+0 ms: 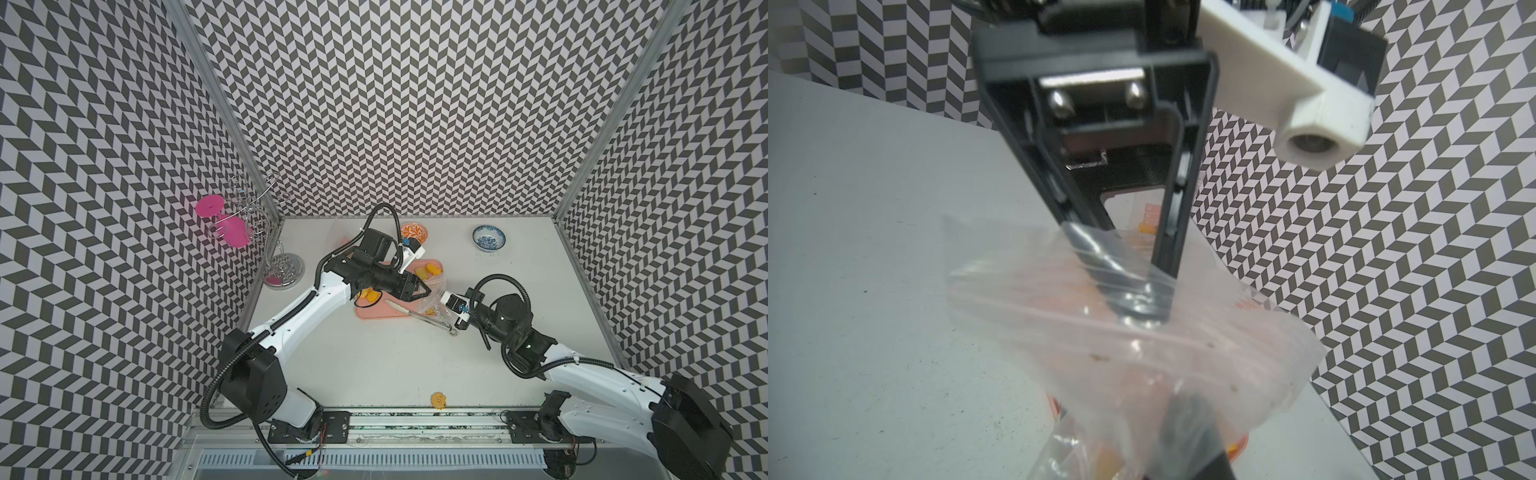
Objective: Put the cookies into a resealable bag to prevent moisture
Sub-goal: Pick up the ziploc bag from the center of the board, then open the ziploc bag at the center of the board.
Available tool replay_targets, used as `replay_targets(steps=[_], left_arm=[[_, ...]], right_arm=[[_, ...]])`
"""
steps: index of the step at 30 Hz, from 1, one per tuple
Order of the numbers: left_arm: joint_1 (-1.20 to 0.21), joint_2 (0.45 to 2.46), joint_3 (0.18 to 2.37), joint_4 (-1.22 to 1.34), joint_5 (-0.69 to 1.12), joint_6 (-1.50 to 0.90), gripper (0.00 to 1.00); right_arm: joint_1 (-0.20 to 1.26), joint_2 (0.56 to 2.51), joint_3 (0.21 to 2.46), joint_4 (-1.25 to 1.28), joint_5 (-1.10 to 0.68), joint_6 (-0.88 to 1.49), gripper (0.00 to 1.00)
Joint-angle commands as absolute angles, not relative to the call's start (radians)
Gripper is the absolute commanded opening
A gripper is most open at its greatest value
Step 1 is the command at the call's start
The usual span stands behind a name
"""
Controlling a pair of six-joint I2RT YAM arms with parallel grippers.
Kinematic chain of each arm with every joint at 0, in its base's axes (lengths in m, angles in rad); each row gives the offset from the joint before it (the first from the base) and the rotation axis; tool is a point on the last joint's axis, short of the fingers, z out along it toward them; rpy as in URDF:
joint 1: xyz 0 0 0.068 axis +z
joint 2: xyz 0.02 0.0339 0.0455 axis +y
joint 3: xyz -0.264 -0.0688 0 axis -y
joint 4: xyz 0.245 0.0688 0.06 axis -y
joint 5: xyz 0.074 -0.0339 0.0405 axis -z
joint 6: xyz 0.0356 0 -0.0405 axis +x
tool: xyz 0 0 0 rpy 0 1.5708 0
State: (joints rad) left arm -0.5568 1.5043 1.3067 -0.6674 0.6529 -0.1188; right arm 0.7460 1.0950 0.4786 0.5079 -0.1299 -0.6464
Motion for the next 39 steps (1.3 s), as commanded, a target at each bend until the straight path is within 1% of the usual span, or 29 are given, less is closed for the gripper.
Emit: replay_targets(steps=[1,5,7,10,12,14,17,19,20,21,23,25,27,29,35,37,39], left_arm=[[-0.558,1.509,1.346,-0.727,0.559,-0.091,0.44],[-0.56,1.519,1.366,-0.755,0.522,-0.084,0.38],[-0.561,1.521,1.376,-0.762,0.523,-0.074,0.3],[-0.563,1.521,1.376,-0.749,0.587,-0.07,0.15],[-0.567,1.523,1.374,-0.749,0.614,-0.065,0.08],[-0.566,1.52,1.372,-0.747,0.643,-0.064,0.04],[-0.566,1.521,1.373,-0.762,0.674,-0.052,0.0],[-0.566,1.522,1.379,-0.784,0.665,-0.042,0.0],[-0.565,1.519,1.386,-0.801,0.64,-0.035,0.0],[-0.564,1.516,1.394,-0.816,0.599,-0.036,0.0],[-0.555,1.499,1.403,-0.84,0.489,-0.058,0.0],[-0.545,1.477,1.408,-0.861,0.385,-0.087,0.0],[-0.54,1.44,1.397,-0.858,0.34,-0.137,0.0],[-0.54,1.397,1.371,-0.84,0.304,-0.198,0.0],[-0.545,1.256,1.29,-0.883,0.035,-0.321,0.0],[-0.545,1.212,1.259,-0.878,0.009,-0.363,0.0],[-0.547,1.185,1.216,-0.858,0.059,-0.404,0.0]], right_arm=[[0.756,1.105,0.507,0.517,-0.115,-0.681,0.03],[0.757,1.107,0.507,0.502,-0.111,-0.7,0.03],[0.758,1.11,0.507,0.5,-0.112,-0.703,0.03],[0.758,1.112,0.509,0.506,-0.121,-0.694,0.03],[0.759,1.116,0.514,0.506,-0.124,-0.692,0.03],[0.761,1.119,0.518,0.508,-0.123,-0.689,0.03],[0.762,1.119,0.521,0.521,-0.12,-0.681,0.08],[0.762,1.125,0.53,0.523,-0.118,-0.676,0.14],[0.762,1.13,0.533,0.523,-0.117,-0.672,0.21],[0.762,1.133,0.534,0.524,-0.115,-0.666,0.3],[0.761,1.135,0.527,0.542,-0.103,-0.632,0.46],[0.761,1.135,0.519,0.554,-0.097,-0.573,0.56],[0.761,1.135,0.538,0.516,-0.102,-0.445,0.7],[0.761,1.124,0.565,0.463,-0.151,-0.297,0.75],[0.771,1.11,0.613,0.409,-0.31,0.308,0.74],[0.784,1.129,0.624,0.41,-0.342,0.479,0.71],[0.793,1.164,0.624,0.456,-0.401,0.629,0.68]])
